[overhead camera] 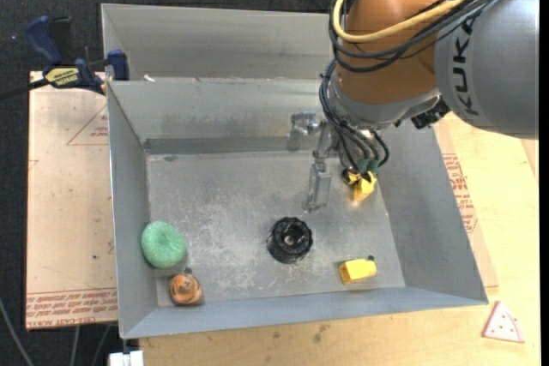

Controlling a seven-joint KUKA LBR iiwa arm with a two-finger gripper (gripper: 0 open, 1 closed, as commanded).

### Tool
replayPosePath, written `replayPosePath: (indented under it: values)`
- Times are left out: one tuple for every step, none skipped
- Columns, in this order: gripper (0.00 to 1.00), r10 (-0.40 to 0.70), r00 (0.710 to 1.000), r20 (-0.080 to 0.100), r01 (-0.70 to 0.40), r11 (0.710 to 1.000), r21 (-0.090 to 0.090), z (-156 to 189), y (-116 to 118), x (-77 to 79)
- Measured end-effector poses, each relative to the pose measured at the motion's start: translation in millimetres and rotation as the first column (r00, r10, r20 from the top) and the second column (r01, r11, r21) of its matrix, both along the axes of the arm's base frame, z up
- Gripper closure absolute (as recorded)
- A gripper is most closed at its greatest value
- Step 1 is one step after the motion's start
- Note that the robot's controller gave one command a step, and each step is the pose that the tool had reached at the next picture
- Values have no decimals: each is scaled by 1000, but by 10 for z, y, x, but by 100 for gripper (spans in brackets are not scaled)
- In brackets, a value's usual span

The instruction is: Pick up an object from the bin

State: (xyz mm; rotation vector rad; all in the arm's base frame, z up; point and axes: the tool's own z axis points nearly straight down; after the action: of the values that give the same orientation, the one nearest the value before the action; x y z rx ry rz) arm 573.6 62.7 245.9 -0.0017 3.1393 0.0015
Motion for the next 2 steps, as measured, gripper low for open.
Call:
replayPosePath:
  values:
    - [0,0,1000,10,0,1000,1,-86,-12,19]
    - [0,85,996,-14,-85,996,-1,-317,92,-65]
